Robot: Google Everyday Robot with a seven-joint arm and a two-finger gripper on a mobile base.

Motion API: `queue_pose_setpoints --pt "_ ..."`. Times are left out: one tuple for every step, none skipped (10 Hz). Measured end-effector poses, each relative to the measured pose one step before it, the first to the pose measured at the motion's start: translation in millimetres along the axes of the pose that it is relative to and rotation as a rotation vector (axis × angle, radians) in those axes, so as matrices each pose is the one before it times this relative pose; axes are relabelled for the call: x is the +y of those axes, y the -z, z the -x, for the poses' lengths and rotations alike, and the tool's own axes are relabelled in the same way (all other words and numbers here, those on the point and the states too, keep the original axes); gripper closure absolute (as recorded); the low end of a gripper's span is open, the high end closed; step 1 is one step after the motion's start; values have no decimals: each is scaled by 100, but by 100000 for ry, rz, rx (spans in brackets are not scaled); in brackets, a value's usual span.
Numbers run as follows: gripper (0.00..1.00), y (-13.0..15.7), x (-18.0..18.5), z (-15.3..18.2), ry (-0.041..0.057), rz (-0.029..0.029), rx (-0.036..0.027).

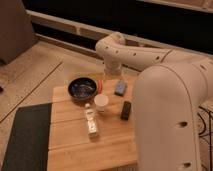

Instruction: Move the arm in a circular motion

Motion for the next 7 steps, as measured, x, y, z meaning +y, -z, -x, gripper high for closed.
queue_pose_setpoints --pt "35 -164 -754 728 -1081 -2577 -1355" --pt "35 -258 -1324 1855 -717 -5384 -3422" --pt "35 -40 -489 2351 872 -5144 -5148" --pt "35 -20 121 2513 2860 -4625 -5564" --pt "35 -156 532 2260 3234 -3009 -4550" --pt "35 -447 954 1698 3127 -1066 -2883" --pt "35 -721 1632 1239 3045 1189 -1852"
